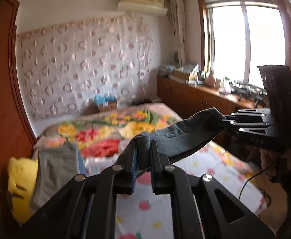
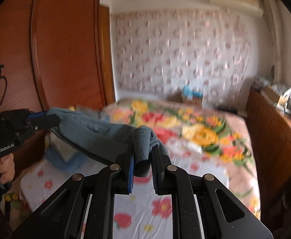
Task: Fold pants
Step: 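Carry the held shorts with both grippers and lay them folded onto the sheet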
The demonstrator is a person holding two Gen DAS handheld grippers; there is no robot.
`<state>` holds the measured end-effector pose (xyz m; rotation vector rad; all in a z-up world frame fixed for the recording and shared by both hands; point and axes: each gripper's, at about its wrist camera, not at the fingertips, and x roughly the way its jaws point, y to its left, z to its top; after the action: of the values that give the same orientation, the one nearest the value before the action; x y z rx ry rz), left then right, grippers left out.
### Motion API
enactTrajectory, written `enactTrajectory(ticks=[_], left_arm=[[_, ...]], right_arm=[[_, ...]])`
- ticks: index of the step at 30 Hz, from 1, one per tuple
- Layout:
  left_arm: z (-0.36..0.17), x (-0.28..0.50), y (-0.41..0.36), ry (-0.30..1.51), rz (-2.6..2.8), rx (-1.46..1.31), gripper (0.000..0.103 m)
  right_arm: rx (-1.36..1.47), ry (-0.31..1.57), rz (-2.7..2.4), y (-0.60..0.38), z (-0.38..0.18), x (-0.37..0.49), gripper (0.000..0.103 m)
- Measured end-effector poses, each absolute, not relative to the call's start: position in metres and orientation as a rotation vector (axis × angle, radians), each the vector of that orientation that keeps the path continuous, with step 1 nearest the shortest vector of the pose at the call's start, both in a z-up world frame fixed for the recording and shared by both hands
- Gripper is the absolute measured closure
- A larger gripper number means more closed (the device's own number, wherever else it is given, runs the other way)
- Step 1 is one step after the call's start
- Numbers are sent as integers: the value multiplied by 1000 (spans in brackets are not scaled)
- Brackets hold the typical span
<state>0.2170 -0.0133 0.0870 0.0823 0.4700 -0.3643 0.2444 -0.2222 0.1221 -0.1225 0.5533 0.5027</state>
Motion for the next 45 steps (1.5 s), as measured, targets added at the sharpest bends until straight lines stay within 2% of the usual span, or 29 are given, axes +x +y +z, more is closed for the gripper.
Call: enactTrajectory(ticks=[6, 19, 35, 45], left_arm=[[47, 197, -9, 545, -369, 56, 95], [37, 129, -13, 561, -439, 87, 95], [-23, 73, -16, 663, -468, 65, 95], [-38, 55, -19, 687, -465, 50, 95]], right_arm=[[-152, 653, 529, -211, 80, 219, 91], [-122, 703, 525, -216, 72, 149, 91], [-63, 775, 534, -221, -2, 89, 91], [-16, 789, 528, -229, -18, 81, 91]])
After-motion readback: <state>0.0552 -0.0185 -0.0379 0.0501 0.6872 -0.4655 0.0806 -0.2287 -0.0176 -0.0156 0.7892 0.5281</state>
